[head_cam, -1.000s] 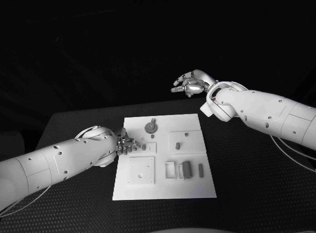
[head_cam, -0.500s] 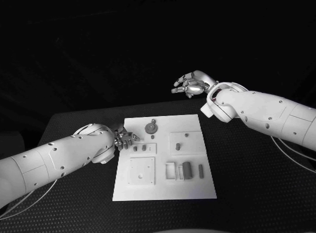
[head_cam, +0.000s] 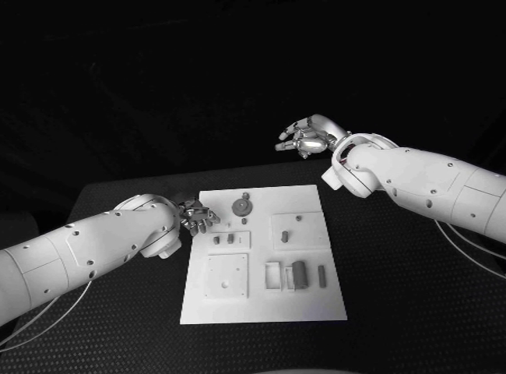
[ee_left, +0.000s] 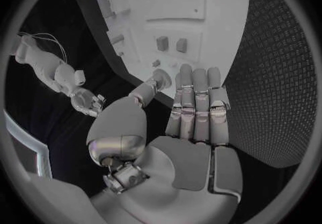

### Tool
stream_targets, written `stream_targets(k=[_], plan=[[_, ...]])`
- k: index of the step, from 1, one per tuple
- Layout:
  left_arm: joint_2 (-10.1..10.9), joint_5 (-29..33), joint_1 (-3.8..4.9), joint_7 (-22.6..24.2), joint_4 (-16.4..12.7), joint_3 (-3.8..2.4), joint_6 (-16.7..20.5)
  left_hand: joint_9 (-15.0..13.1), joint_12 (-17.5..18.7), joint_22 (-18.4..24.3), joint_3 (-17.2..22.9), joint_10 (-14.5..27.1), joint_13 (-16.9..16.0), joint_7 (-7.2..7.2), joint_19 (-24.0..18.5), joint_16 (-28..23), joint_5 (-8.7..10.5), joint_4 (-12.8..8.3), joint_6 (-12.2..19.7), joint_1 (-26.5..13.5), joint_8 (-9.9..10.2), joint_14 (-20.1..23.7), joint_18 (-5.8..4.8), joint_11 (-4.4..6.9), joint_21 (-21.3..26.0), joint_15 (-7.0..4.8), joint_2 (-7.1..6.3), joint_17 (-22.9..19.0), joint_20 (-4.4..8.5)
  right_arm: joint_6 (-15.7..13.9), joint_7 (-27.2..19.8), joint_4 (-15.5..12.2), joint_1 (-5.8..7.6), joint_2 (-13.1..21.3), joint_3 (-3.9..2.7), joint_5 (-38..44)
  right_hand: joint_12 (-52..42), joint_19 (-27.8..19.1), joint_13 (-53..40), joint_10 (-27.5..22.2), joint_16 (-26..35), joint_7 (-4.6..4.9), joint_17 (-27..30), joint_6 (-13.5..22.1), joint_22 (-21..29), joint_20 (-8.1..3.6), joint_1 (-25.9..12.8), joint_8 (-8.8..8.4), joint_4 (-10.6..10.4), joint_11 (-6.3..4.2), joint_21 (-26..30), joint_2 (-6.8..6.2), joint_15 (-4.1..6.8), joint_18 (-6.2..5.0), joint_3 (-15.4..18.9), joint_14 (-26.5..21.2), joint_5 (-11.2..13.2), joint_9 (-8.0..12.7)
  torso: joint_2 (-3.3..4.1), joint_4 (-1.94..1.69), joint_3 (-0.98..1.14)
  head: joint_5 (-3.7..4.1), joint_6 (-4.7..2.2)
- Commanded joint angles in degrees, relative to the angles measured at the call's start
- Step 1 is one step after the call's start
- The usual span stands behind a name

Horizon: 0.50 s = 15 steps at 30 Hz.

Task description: Assemble the parts on the task board

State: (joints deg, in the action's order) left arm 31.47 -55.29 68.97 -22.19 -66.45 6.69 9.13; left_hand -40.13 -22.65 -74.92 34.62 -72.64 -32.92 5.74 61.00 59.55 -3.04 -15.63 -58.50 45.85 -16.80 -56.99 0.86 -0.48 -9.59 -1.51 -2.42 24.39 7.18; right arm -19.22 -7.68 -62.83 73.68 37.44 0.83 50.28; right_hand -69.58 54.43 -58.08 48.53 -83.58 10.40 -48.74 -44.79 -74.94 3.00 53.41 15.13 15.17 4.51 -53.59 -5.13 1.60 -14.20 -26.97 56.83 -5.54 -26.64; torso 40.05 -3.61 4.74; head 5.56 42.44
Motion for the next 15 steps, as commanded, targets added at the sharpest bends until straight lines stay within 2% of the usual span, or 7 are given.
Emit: stream_targets(k=[1,8,11,15], plan=[[0.09,-0.57,0.03,0.46,-0.58,-0.01,-3.47,0.01,-0.34,-1.25,-0.61,-0.13,0.03,0.02,0.32,0.27,0.23,0.24,-0.50,0.00,-0.24,-0.14,-0.43,0.32,0.01,0.18,0.15,-0.11,-0.21,0.61,-0.25,-0.11,-0.02,0.04,-0.03,0.03,-0.38,0.06,0.10,-0.32,-0.13,0.46,0.06,-0.17,-0.60,-0.24,-0.53,-0.14,-0.25,0.03,0.23,-0.11,-0.05,-0.80,0.02,-0.27,0.09,0.08,0.04,-0.04,-0.02,0.08,0.12],[0.08,-2.17,-0.01,-0.45,-0.78,0.03,-7.44,0.09,-0.33,-1.25,-0.81,-0.06,0.09,-0.05,0.24,0.41,0.25,-0.38,-0.55,1.21,-0.19,-0.01,-0.32,0.36,0.07,0.14,1.14,-0.25,-0.16,0.62,-0.25,-0.17,-0.02,0.06,-0.03,0.03,-0.39,0.06,0.11,-0.33,-0.13,0.46,0.07,-0.17,-0.60,-0.24,-0.50,-0.13,-0.24,0.03,0.24,-0.11,-0.05,-0.80,0.01,-0.28,0.09,0.09,0.05,-0.02,-0.04,0.02,0.09],[-0.22,-2.17,-0.16,-0.51,-0.57,0.08,-8.12,0.19,-0.23,-1.25,-0.35,0.13,0.18,0.01,0.05,0.45,0.25,-0.90,-0.44,3.42,-0.07,0.23,-0.32,0.29,0.15,0.19,2.51,-0.40,-0.22,0.62,-0.25,-0.08,-0.02,-0.03,-0.03,0.03,-0.39,0.07,0.11,-0.33,-0.14,0.46,0.07,-0.17,-0.61,-0.24,-0.49,-0.13,-0.24,0.03,0.24,-0.10,-0.05,-0.80,0.00,-0.28,0.09,0.09,0.07,0.00,-0.04,0.01,0.13],[-0.37,-2.28,-0.28,-0.79,-0.47,0.21,-8.30,0.31,-0.06,-1.25,-0.06,0.37,0.33,0.14,-0.22,0.40,0.25,-0.95,-0.18,5.37,0.13,0.50,-0.41,0.14,0.27,0.35,3.62,-0.61,-0.37,0.64,-0.26,-0.06,-0.05,-0.09,-0.03,0.03,-0.40,0.07,0.12,-0.33,-0.14,0.47,0.07,-0.17,-0.61,-0.24,-0.48,-0.13,-0.23,0.03,0.24,-0.09,-0.05,-0.80,0.00,-0.28,0.09,0.09,0.08,0.00,-0.06,0.00,0.17]])
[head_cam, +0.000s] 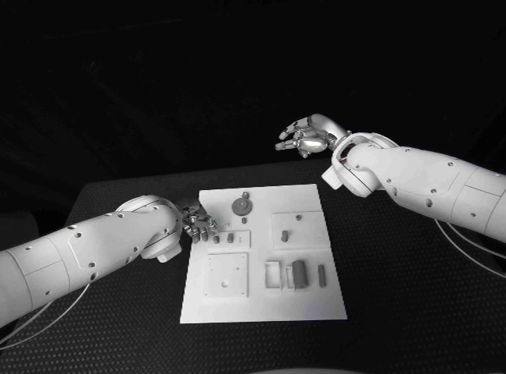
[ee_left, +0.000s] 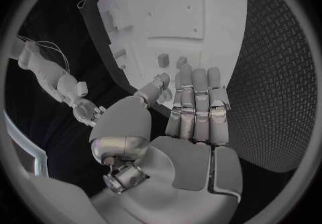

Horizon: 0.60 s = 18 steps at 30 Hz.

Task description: Assemble the parts on the task board

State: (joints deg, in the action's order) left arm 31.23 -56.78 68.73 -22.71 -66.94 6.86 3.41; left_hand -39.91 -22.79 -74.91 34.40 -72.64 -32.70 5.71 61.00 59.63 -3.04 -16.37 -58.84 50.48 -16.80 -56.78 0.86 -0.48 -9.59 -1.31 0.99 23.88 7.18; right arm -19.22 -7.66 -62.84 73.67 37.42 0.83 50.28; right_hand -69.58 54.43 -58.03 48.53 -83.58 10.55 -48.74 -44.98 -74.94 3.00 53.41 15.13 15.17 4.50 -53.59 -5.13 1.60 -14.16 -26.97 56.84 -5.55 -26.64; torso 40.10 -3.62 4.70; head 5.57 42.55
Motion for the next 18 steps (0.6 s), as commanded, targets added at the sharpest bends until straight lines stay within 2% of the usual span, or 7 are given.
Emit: stream_targets(k=[1,7,18], plan=[[-0.13,-0.80,-0.05,-0.24,0.03,0.06,-2.58,0.11,0.13,-1.27,0.29,0.42,0.16,0.17,-0.27,0.32,0.23,-0.27,0.23,1.35,0.18,0.34,-0.40,0.12,0.29,0.16,0.62,-0.15,-0.38,0.63,-0.28,-0.04,-0.04,-0.08,-0.03,0.04,-0.40,0.07,0.06,-0.33,-0.14,0.31,0.08,0.02,-0.61,-0.24,-0.48,-0.13,-0.23,0.03,0.24,-0.09,-0.05,-0.84,0.00,-0.28,0.09,0.09,0.01,0.01,0.00,-0.01,0.08],[-0.06,-1.01,-0.06,-0.45,0.24,0.11,-2.53,0.09,0.13,-1.28,0.69,0.22,0.32,0.11,-0.33,0.45,0.21,-0.34,0.10,3.89,0.09,0.25,-0.41,0.15,0.31,0.21,2.58,-0.42,-0.45,0.62,-0.26,0.00,-0.06,-0.08,-0.03,0.04,-0.41,0.07,0.07,-0.33,-0.15,0.32,0.08,0.02,-0.61,-0.24,-0.48,-0.12,-0.23,0.03,0.24,-0.08,-0.05,-0.84,-0.01,-0.28,0.09,0.09,0.00,0.01,0.02,-0.06,0.18],[-0.55,-1.62,-0.36,-0.39,1.37,0.47,-3.02,-0.07,-0.16,-1.27,1.95,-0.49,0.37,-0.12,0.35,0.87,0.23,-0.11,-0.45,5.23,-0.30,-0.38,-0.37,0.40,0.07,0.05,2.31,-0.61,-0.34,0.60,-0.28,0.07,-0.08,-0.16,-0.03,0.04,-0.42,0.08,0.09,-0.34,-0.16,0.32,0.10,0.02,-0.62,-0.24,-0.47,-0.12,-0.23,0.03,0.25,-0.07,-0.05,-0.84,-0.01,-0.28,0.09,0.10,-0.01,0.02,0.02,-0.02,0.27]])
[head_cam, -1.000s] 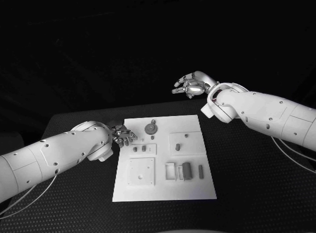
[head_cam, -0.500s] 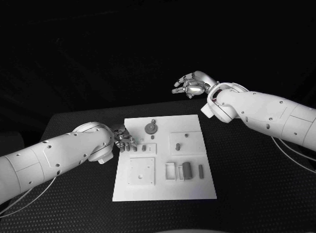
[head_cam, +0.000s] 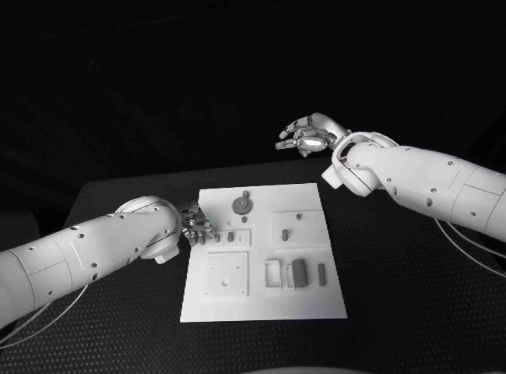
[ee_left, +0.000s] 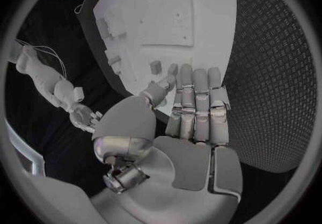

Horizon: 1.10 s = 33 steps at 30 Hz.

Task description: Assemble the parts on the task board

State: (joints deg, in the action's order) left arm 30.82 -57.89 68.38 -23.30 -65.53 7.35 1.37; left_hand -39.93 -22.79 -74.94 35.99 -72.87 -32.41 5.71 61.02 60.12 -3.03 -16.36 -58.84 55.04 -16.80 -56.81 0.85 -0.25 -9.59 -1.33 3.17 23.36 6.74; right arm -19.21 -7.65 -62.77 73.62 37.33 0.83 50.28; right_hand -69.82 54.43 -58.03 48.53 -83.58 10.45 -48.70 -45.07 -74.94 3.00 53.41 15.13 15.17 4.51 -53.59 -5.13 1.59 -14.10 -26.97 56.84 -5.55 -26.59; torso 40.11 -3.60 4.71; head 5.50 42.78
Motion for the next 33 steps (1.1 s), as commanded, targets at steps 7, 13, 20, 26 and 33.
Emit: stream_targets(k=[7,13,20,26,33], plan=[[-0.30,-0.46,0.00,0.39,0.16,-0.01,-0.08,-0.07,-0.20,-1.23,0.39,-0.36,0.09,-0.14,0.44,0.44,0.23,-0.07,-0.53,0.61,-0.36,-0.45,-0.37,0.21,0.03,0.04,0.14,-0.13,0.11,0.60,-0.31,-0.04,-0.04,-0.06,-0.03,0.04,-0.19,0.08,0.10,-0.34,-0.16,0.43,0.06,0.11,-0.62,-0.24,-0.48,-0.11,-0.23,0.03,0.25,-0.07,-0.05,-0.90,-0.01,-0.29,0.10,0.05,-0.04,0.01,0.02,0.08,0.05],[0.49,1.25,0.03,0.74,0.46,-0.13,2.02,0.05,0.08,-1.14,-0.88,0.03,0.31,0.16,0.28,0.24,0.26,0.60,0.04,-1.65,-0.07,-0.17,-0.55,-0.04,0.20,0.18,-1.63,-0.45,0.01,0.60,-0.31,-0.04,-0.05,0.05,-0.03,0.04,-0.20,0.08,0.11,-0.35,-0.17,0.43,0.07,0.11,-0.62,-0.24,-0.47,-0.10,-0.23,0.03,0.26,-0.06,-0.05,-0.90,-0.01,-0.29,0.09,0.06,-0.06,0.03,0.06,0.14,-0.12],[0.55,7.81,0.38,0.89,0.22,-0.33,4.60,0.74,0.92,-0.94,-4.04,1.57,0.77,1.31,-1.03,-0.47,0.27,2.08,2.68,-6.52,1.42,1.19,-0.69,-0.88,1.09,0.64,-4.66,-1.10,-0.33,0.55,-0.30,0.01,-0.06,0.11,-0.03,0.04,-0.21,0.08,0.11,-0.35,-0.18,0.43,0.08,0.11,-0.63,-0.23,-0.46,-0.10,-0.21,0.03,0.26,-0.07,-0.05,-0.90,-0.01,-0.29,0.09,0.06,-0.11,0.00,0.07,0.25,-0.35],[-1.41,6.65,0.71,5.80,1.86,-0.44,11.89,1.74,4.17,0.09,-6.95,8.47,2.45,3.97,-6.46,-2.86,0.24,0.55,8.33,-8.66,3.72,7.66,-0.75,-3.89,4.73,3.67,-7.42,-2.41,-3.17,0.51,-0.35,0.19,-0.07,-0.10,-0.03,0.04,-0.22,0.08,0.12,-0.35,-0.18,0.43,0.08,0.11,-0.63,-0.23,-0.45,-0.10,-0.21,0.04,0.26,-0.07,-0.05,-0.90,-0.02,-0.30,0.09,0.06,-0.01,0.03,0.03,0.44,-0.67],[-3.44,0.30,0.93,15.13,3.19,-0.52,15.94,2.01,6.09,1.04,-6.12,12.94,4.52,3.61,-9.85,-3.47,0.17,-0.31,9.88,0.90,1.53,11.43,-0.10,-5.88,5.85,5.78,-9.27,-3.19,-5.38,0.54,-0.36,0.68,-0.07,-0.28,-0.03,0.04,-0.22,0.09,0.13,-0.36,-0.18,0.43,0.09,0.12,-0.63,-0.23,-0.44,-0.10,-0.20,0.04,0.26,-0.07,-0.05,-0.90,-0.02,-0.30,0.09,0.07,-0.01,0.03,0.07,0.46,-1.05]])
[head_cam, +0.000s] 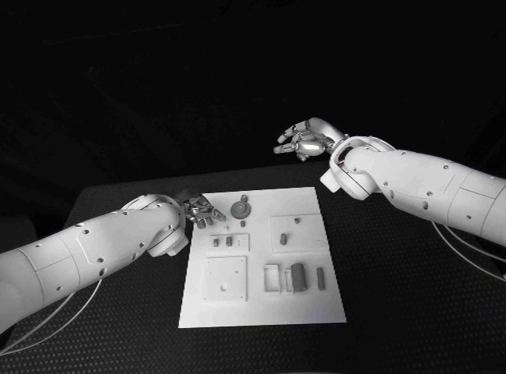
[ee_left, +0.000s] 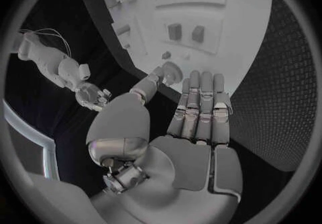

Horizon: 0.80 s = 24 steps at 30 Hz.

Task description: Assemble the parts on the task board

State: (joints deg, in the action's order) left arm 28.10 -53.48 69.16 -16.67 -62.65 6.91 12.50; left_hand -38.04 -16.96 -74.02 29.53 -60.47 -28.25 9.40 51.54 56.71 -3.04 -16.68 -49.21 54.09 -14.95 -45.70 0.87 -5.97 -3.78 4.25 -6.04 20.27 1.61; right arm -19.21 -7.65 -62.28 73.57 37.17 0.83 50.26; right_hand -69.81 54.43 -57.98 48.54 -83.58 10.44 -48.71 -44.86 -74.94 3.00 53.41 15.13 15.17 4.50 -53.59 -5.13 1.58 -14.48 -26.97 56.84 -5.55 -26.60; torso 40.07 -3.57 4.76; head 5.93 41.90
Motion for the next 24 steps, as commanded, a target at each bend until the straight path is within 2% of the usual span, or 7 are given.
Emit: stream_targets(k=[1,4,9,12,17,20,24], plan=[[-1.11,-5.90,0.17,9.57,0.52,-0.08,5.08,0.34,0.43,0.24,0.59,0.68,0.72,-0.12,-0.42,-0.06,0.16,0.01,0.27,3.42,-0.41,0.39,-0.01,-0.27,0.01,0.28,0.01,-0.20,-0.36,0.52,-0.40,0.35,-0.02,-0.17,-0.03,0.05,-0.23,0.08,0.08,-0.36,-0.18,0.43,0.10,-0.09,-0.64,-0.23,-0.44,-0.10,-0.20,0.04,0.27,-0.07,-0.04,-0.52,-0.02,-0.30,0.09,0.08,0.02,0.00,0.01,0.04,-0.23],[-2.83,-11.55,0.17,11.74,1.11,0.02,5.44,1.37,1.51,2.20,1.28,0.92,2.52,-0.05,-1.63,-2.55,0.13,0.06,-0.03,7.24,-0.72,0.70,0.06,-0.71,0.21,1.06,-0.19,-1.68,-1.17,0.40,-0.51,0.68,-0.02,-0.30,-0.03,0.05,-0.23,0.08,0.08,-0.37,-0.18,0.43,0.11,-0.09,-0.64,-0.23,-0.43,-0.09,-0.19,0.04,0.27,-0.07,-0.04,-0.52,-0.02,-0.31,0.09,0.08,0.04,0.01,-0.01,0.07,-0.40],[-5.50,-18.44,0.14,13.63,3.11,0.68,6.53,2.43,3.07,3.93,1.17,1.08,4.54,-0.39,-1.71,-4.07,0.12,0.02,-0.01,9.09,-0.86,-0.17,0.27,-1.18,0.10,1.26,-0.42,-2.50,-1.47,0.56,-0.64,1.15,-0.02,-0.69,-0.03,-0.09,0.12,-0.37,0.34,-0.74,0.30,0.48,0.41,-0.03,-0.54,-0.09,-0.44,-0.09,-0.15,0.10,0.67,-0.08,-0.09,-0.52,-0.11,-0.74,0.09,0.12,0.04,0.01,0.00,0.12,-0.58],[-6.74,-23.56,0.12,14.52,4.30,1.36,7.44,2.88,3.74,4.37,0.38,1.40,5.22,-0.43,-1.62,-4.36,0.23,0.07,0.61,8.68,-0.52,-0.43,0.26,-1.48,0.06,1.31,-1.55,-2.62,-1.54,0.71,-0.54,1.35,-0.02,-0.81,-0.03,-0.13,3.98,-2.66,3.75,-1.44,4.53,0.54,2.68,0.34,0.80,1.03,-0.68,-0.10,-0.20,0.22,3.75,-0.05,-0.29,-0.42,-0.91,-2.53,0.08,0.21,0.06,0.00,-0.01,0.20,-0.69],[-8.17,-27.80,0.12,15.08,5.92,2.01,7.38,3.27,4.25,4.99,0.26,1.12,5.98,-0.98,-1.50,-4.70,0.22,0.01,0.61,9.68,-0.49,-0.67,0.36,-1.49,0.06,1.24,-1.90,-2.72,-1.49,0.97,-0.63,1.73,-0.01,-1.17,-0.03,-0.41,11.19,-5.88,10.90,-1.44,12.36,0.84,6.41,0.68,3.56,2.95,-0.83,0.15,0.19,0.54,9.24,0.24,-0.72,-0.01,-1.93,-4.32,0.12,0.18,0.02,-0.02,-0.01,0.16,-0.77],[-8.78,-29.76,0.11,15.17,6.73,2.80,6.66,3.43,4.61,5.32,0.64,1.11,6.43,-1.26,-1.41,-4.86,0.19,0.02,0.12,10.73,-0.67,-0.80,0.36,-1.39,0.04,1.22,-1.82,-2.76,-1.50,1.11,-0.73,2.05,-0.01,-1.40,-0.03,-0.74,16.35,-8.16,16.21,-1.35,18.47,1.17,8.83,0.98,5.55,4.25,-0.84,0.38,0.68,0.97,13.09,0.56,-1.54,0.28,-2.38,-5.32,0.11,0.14,0.04,0.02,0.02,0.18,-0.82],[-9.51,-30.86,0.03,15.13,7.69,3.33,5.29,3.69,4.84,5.65,1.16,0.85,6.86,-1.42,-1.24,-4.97,0.18,0.06,-0.32,11.73,-0.76,-1.03,0.34,-1.22,0.00,1.16,-1.64,-2.76,-1.46,1.28,-0.90,2.41,-0.01,-1.66,-0.03,-1.21,21.84,-11.07,22.21,-1.60,25.98,1.55,11.20,1.32,7.59,5.62,-0.84,0.74,0.92,1.53,17.37,0.68,-3.06,0.69,-2.57,-6.54,0.09,0.08,0.07,0.06,0.03,0.28,-0.87]])
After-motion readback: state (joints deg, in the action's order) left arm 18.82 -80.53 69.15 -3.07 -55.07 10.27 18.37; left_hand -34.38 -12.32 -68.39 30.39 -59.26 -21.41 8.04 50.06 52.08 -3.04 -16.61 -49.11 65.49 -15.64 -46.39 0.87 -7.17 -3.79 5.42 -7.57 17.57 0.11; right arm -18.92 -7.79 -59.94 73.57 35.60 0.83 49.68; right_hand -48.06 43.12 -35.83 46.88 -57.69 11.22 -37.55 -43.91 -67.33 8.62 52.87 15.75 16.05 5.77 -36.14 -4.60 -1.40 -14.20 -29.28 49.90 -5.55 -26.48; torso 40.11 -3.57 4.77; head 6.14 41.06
